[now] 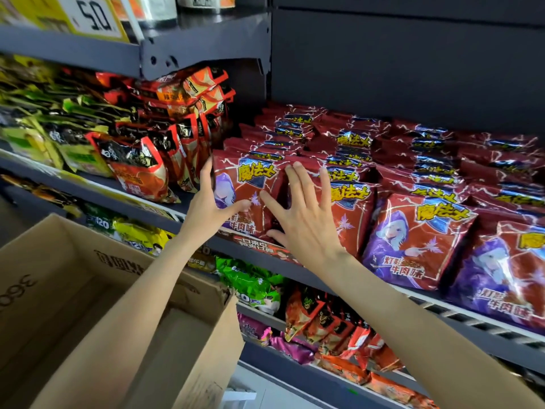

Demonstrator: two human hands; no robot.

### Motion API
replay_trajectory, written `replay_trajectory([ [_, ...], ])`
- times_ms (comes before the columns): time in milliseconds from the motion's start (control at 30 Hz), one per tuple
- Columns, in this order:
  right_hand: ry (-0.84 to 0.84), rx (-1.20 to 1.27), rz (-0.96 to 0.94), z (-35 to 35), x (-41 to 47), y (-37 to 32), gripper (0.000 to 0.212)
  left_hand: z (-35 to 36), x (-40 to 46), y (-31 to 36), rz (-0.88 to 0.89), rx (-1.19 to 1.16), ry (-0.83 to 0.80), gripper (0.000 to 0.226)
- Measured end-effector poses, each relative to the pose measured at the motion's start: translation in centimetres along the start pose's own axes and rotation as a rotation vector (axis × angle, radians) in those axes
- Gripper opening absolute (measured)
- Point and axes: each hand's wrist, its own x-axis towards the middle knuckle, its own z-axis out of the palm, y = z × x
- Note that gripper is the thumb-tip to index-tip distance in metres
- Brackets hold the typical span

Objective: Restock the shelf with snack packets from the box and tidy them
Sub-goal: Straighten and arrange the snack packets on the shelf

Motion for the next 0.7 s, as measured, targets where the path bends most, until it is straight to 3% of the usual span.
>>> replay_trajectory([
  [267,-0.076,0.012,-0.004,-0.1,2.1,-1.7,0.083,-1.6,0.7,-2.0,0.047,0.132,-0.002,0.117],
  [367,0.094,0.194,-0.033,-0.7,0.9,0.0,0.079,-1.5,0.1,-2.1,0.132,0.245,0.117,0.118],
  [467,0.219,0.305,0.000,-1.7,-1.0,4.1,0.076,-1.2,-0.5,-1.9,0.362,0.404,0.262,0.090],
  [533,0.135,0.208,-0.002,-1.9,-2.1,6.7,0.089,-0.4,-0.9,-1.5,0.458,0.480,0.235,0.071],
  [600,0.004,0.114,-0.092,-1.6,-2.7,7.9,0.103,0.7,-1.3,-0.9,0.457,0.513,0.146,0.069],
  [700,-0.076,0.064,-0.158,-1.2,-2.5,7.4,0.103,1.8,-1.5,-0.7,0.443,0.485,0.036,0.071],
])
